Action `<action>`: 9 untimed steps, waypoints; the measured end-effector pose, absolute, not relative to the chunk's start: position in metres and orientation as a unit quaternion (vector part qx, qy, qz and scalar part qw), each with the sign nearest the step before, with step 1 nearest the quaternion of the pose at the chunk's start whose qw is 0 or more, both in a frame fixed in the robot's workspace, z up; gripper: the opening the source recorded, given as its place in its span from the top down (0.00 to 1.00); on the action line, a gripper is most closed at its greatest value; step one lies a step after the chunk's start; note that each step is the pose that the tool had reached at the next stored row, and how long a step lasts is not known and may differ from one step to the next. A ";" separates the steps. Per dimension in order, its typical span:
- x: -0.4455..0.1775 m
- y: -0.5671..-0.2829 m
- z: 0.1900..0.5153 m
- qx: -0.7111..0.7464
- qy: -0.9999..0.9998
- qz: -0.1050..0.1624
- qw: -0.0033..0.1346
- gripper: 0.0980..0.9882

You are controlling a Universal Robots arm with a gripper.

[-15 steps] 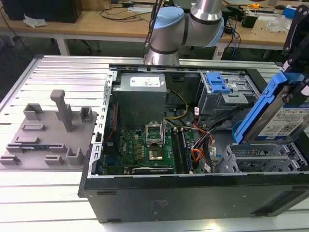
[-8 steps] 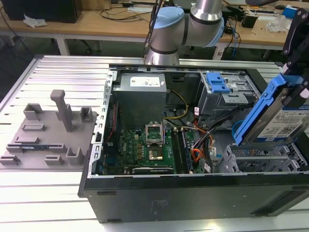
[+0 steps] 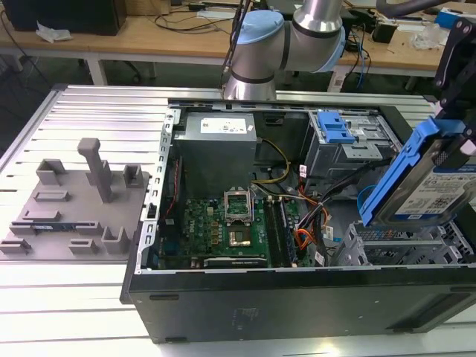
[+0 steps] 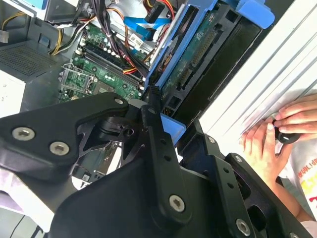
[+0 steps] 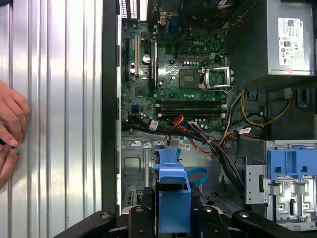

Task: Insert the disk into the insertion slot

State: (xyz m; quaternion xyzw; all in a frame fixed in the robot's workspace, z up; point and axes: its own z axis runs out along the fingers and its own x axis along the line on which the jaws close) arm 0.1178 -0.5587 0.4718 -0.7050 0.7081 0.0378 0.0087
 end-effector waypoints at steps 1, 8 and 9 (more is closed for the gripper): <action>0.118 -0.559 0.471 -0.705 0.708 0.038 0.009 0.70; 0.118 -0.560 0.468 -0.705 0.708 0.038 0.009 0.70; 0.118 -0.560 0.468 -0.705 0.708 0.038 0.009 0.70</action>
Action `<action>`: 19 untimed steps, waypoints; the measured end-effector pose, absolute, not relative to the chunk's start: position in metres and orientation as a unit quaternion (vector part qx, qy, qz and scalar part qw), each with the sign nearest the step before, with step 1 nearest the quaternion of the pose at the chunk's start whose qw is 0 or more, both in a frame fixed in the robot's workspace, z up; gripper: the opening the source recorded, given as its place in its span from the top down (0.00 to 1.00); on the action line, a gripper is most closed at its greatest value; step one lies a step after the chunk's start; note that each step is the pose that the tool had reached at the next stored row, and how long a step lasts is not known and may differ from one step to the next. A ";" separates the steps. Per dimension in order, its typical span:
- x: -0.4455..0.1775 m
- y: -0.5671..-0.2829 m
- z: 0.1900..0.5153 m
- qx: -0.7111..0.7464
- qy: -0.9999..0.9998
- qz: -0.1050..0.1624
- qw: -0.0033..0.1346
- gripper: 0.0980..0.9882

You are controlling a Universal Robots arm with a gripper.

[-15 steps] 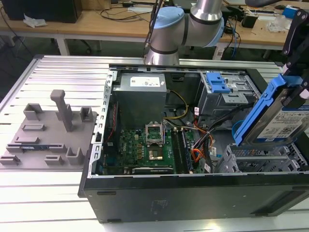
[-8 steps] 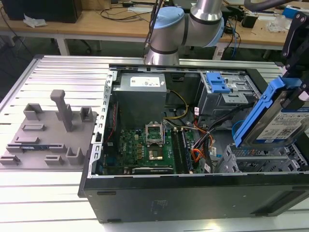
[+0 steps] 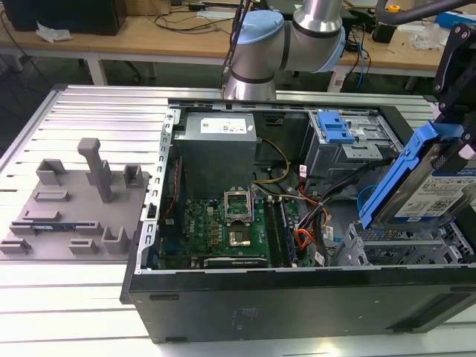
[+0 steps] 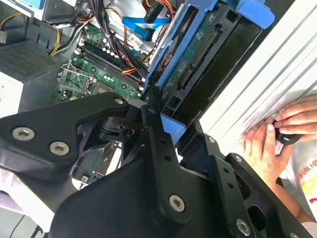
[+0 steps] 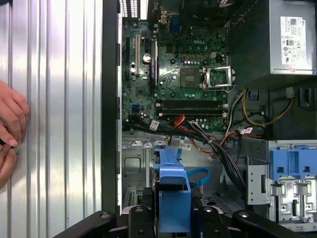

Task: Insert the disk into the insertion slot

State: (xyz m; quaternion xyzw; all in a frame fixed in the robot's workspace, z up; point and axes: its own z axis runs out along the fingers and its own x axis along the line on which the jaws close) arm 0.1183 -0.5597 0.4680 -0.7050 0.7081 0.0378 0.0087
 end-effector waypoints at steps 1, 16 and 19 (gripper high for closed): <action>0.118 -0.560 0.468 -0.705 0.708 0.038 0.009 0.70; 0.119 -0.563 0.460 -0.705 0.708 0.038 0.009 0.70; 0.119 -0.563 0.458 -0.705 0.708 0.038 0.009 0.70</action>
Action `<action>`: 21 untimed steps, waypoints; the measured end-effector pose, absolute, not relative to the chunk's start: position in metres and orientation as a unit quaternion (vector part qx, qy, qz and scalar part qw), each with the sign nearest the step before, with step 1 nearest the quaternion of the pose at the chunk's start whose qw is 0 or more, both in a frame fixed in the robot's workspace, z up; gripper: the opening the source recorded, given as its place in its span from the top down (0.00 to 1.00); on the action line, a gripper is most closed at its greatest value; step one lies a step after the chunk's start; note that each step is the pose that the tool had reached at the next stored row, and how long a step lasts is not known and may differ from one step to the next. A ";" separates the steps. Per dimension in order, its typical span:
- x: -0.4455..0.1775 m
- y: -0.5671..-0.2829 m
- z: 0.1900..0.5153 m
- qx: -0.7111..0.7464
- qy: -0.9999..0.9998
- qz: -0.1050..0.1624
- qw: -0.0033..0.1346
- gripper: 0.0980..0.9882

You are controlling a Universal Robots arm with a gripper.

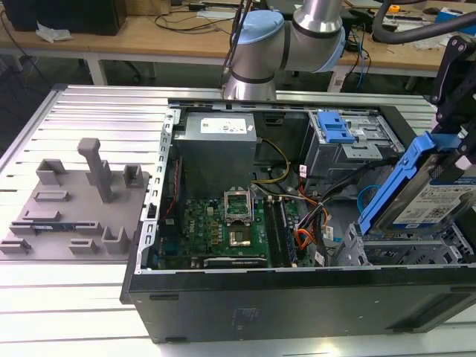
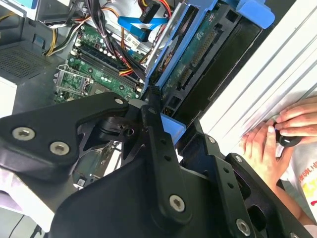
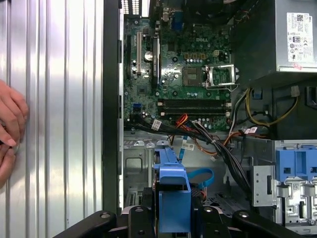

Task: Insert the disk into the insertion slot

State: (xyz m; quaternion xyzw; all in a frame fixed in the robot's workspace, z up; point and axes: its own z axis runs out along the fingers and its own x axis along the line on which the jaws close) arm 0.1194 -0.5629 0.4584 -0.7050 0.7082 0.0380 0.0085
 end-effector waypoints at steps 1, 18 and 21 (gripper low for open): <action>0.120 -0.563 0.458 -0.705 0.708 0.038 0.009 0.70; 0.120 -0.563 0.439 -0.705 0.708 0.039 0.007 0.70; 0.120 -0.563 0.435 -0.705 0.708 0.040 0.007 0.70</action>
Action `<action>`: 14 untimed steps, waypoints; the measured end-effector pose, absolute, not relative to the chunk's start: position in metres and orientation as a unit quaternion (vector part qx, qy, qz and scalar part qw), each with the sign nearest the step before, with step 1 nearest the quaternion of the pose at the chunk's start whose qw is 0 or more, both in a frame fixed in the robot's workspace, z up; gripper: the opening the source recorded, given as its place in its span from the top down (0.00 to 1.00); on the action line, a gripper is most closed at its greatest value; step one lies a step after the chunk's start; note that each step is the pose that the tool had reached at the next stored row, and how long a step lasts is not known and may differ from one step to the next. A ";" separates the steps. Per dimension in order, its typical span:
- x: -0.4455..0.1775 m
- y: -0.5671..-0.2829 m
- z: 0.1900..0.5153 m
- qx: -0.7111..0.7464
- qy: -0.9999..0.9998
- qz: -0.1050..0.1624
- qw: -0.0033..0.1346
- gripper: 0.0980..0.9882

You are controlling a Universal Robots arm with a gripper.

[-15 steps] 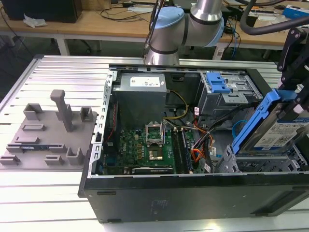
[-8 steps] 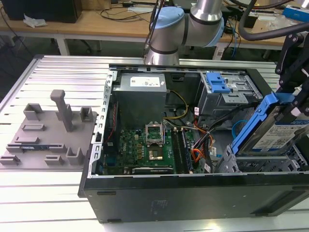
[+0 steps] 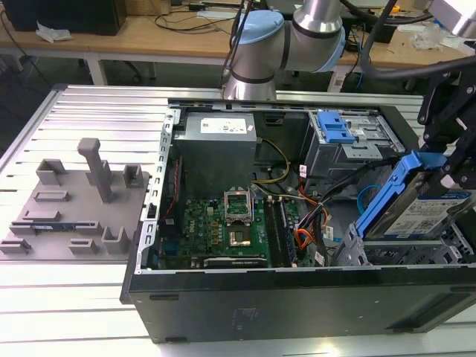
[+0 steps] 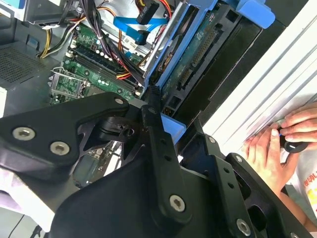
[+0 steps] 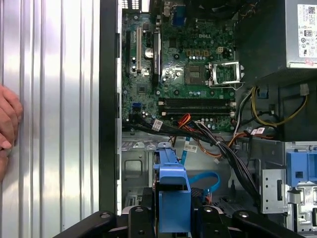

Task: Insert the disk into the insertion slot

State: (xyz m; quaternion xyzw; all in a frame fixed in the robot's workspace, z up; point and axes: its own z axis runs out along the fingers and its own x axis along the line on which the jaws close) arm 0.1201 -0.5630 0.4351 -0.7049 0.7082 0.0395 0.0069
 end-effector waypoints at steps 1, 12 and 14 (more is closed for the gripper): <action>0.120 -0.563 0.434 -0.705 0.708 0.040 0.007 0.70; 0.121 -0.563 0.416 -0.705 0.708 0.040 0.006 0.70; 0.121 -0.563 0.415 -0.705 0.708 0.040 0.006 0.69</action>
